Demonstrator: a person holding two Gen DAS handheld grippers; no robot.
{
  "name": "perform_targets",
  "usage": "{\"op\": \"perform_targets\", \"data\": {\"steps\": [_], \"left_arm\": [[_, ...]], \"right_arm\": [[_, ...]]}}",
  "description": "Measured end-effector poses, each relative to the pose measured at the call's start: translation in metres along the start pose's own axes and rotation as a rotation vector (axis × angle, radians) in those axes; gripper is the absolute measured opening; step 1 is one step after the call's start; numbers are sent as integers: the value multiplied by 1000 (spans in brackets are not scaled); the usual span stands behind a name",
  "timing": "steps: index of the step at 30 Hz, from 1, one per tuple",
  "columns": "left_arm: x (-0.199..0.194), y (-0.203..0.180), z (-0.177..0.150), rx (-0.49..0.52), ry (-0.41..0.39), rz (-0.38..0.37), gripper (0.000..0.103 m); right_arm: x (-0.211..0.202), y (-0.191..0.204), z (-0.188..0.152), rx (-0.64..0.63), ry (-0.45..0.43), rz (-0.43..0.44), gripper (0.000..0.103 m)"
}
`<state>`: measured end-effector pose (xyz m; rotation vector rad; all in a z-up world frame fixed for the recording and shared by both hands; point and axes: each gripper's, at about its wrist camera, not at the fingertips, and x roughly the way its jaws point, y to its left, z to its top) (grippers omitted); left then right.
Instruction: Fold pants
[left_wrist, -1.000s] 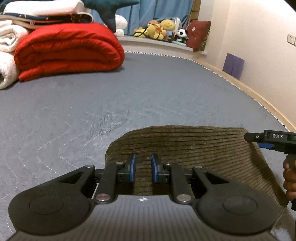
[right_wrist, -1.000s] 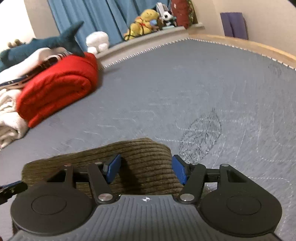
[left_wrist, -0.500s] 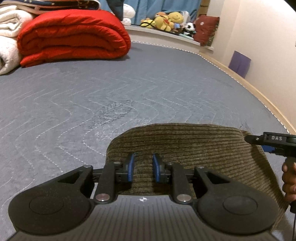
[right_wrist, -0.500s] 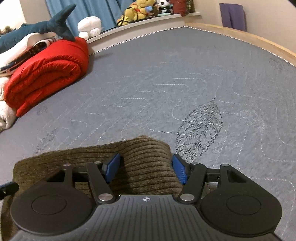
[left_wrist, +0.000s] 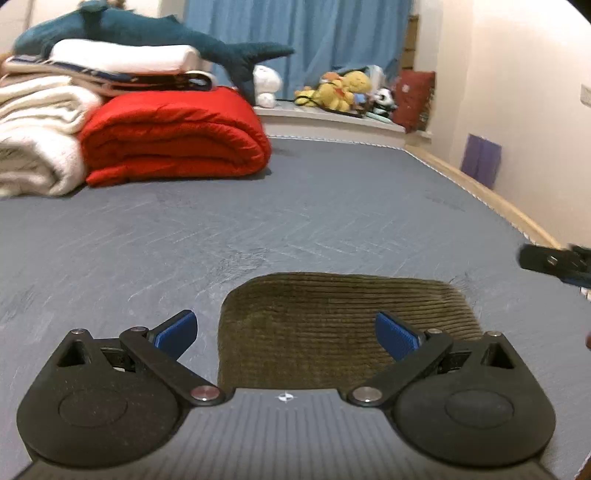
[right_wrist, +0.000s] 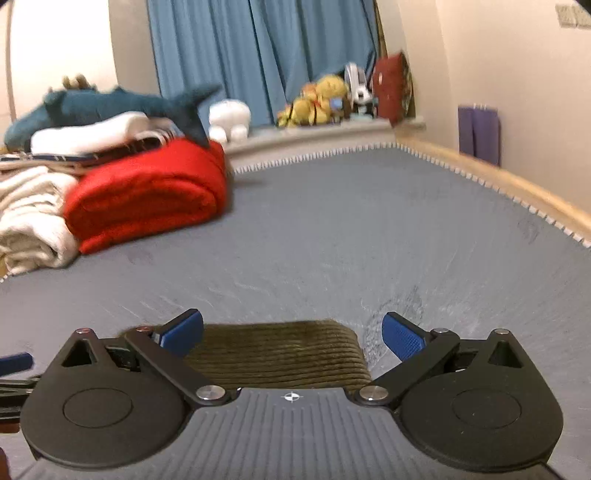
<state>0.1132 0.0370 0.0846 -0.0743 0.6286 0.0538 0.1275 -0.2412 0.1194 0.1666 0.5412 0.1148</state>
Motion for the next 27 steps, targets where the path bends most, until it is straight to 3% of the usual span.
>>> {"op": "perform_targets", "data": {"steps": [5,8,12,15,17,19,23,27], "left_arm": [[-44,-10,-7,1,34,65,103],[-69,-15,-26,2,58,59,103],[-88,-22,-59,-53,97,24,103],[-82,-28,-83,-43,135,2,103],[-72,-31,-91,-18,195,19,103],[-64,-32,-91,-21,207,9,103],[-52,-32,-89,-17,221,22,103],[-47,-35,-88,-18,225,20,103]], "right_arm": [[-60,13,3,0,11,-50,102],[-87,10,-6,17,39,-32,102],[-116,4,-42,-30,56,-48,102],[-116,-3,-80,-51,76,-60,102],[-105,-3,-101,-71,140,-70,102],[-98,-7,-106,-25,201,-69,102],[-96,-2,-105,-90,156,-84,102],[-87,-4,-110,-96,201,-96,102]]}}
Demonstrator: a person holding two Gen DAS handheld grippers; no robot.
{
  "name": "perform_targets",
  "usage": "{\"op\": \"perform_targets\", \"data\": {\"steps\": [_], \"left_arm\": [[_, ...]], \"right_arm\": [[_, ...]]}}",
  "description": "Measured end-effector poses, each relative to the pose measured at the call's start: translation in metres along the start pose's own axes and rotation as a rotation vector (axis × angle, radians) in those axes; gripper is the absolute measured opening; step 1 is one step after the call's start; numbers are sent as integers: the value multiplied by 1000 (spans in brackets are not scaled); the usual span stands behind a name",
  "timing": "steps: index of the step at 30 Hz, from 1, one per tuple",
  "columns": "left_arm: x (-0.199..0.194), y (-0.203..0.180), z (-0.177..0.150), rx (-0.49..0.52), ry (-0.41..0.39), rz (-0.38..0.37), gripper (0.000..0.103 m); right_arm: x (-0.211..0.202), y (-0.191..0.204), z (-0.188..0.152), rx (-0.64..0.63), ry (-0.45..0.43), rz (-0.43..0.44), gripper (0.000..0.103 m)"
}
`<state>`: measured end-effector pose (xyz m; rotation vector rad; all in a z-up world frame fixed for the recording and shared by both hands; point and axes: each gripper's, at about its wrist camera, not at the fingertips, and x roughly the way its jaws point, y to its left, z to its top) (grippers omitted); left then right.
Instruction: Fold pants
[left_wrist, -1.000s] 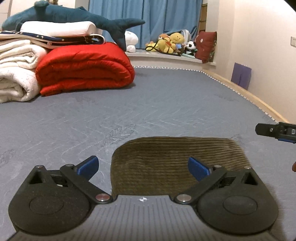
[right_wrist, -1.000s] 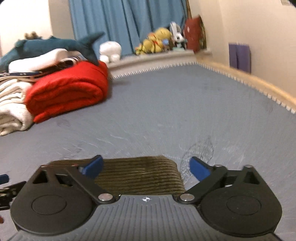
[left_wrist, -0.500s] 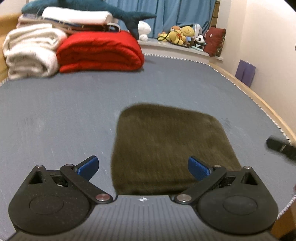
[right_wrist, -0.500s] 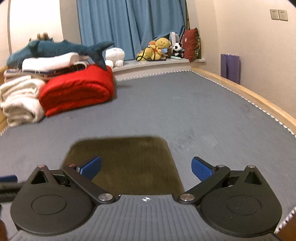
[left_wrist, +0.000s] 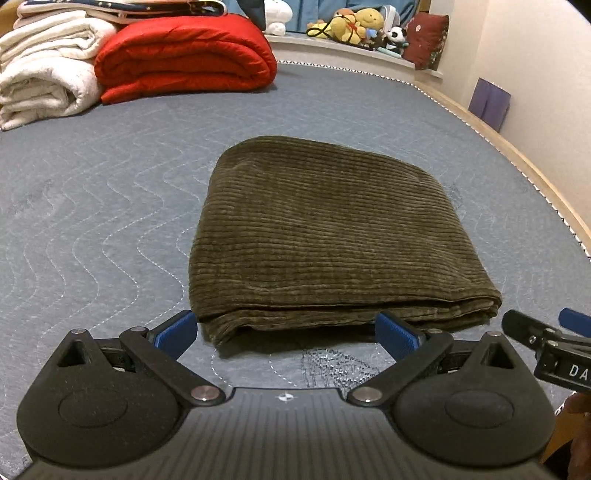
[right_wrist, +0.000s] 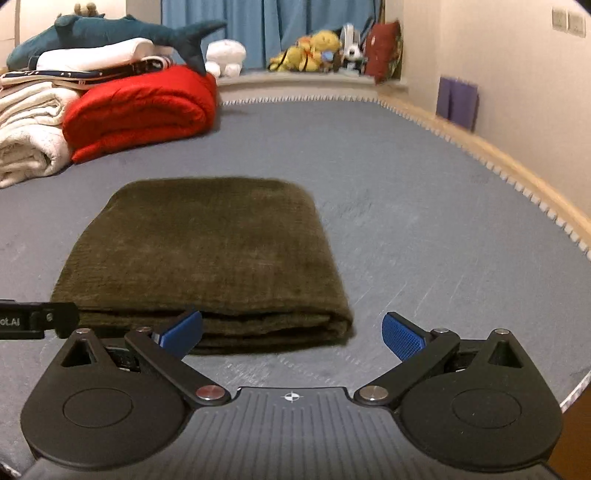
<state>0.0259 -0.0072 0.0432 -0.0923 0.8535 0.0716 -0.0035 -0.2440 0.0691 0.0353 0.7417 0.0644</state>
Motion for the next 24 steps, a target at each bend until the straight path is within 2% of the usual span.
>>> {"op": "perform_targets", "data": {"steps": [2,11,24], "left_arm": [[2,-2,1,-3,2,-4,103],[9,-8,2,6,16,-19,103],[10,-10,1,7,14,-20,103]], "right_arm": [[2,-1,-1,23,12,25,102],[-2,7,4,-15,-19,41,102],[-5,6,5,-7,-30,42,102]]}}
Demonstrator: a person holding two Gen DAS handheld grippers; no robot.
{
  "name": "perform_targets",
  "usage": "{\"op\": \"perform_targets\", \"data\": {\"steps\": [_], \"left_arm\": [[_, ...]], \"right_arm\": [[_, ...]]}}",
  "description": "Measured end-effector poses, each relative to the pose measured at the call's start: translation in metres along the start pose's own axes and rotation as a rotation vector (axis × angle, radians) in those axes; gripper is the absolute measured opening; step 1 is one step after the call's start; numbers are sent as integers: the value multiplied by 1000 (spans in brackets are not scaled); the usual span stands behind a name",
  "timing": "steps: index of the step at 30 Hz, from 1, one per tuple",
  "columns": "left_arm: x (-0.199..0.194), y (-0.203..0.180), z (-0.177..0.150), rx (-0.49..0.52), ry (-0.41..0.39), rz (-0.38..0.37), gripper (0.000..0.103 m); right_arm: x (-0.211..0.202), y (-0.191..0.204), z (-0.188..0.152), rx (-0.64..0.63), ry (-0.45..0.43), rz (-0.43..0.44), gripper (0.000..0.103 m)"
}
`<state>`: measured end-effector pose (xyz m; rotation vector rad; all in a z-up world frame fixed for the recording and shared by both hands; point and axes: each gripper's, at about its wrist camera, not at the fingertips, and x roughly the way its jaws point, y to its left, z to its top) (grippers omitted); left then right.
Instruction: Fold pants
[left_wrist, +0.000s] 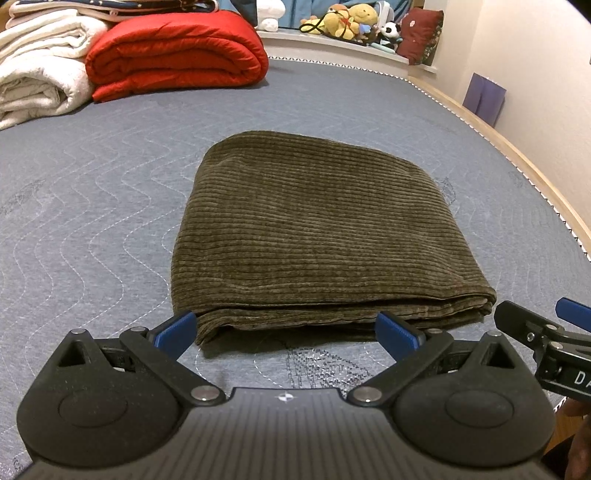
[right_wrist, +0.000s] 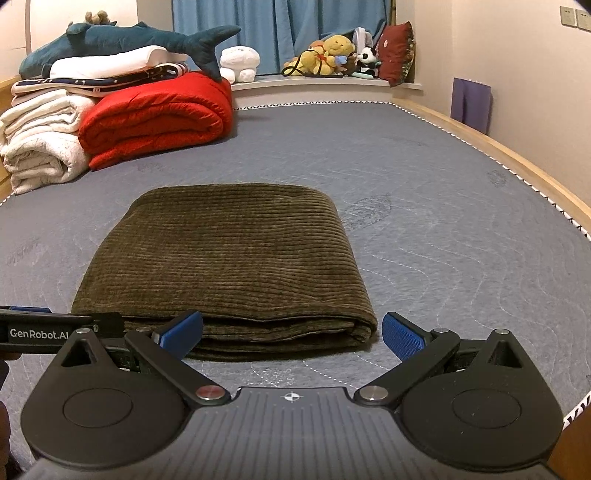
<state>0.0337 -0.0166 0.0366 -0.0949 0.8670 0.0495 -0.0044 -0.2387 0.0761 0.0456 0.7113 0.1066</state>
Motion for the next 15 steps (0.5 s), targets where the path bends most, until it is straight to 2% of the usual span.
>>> {"op": "perform_targets", "data": {"steps": [15], "left_arm": [[-3,2,-1,5,-9,-16,103]], "right_arm": [[-2,3,-1,4,-3,1,102]]}}
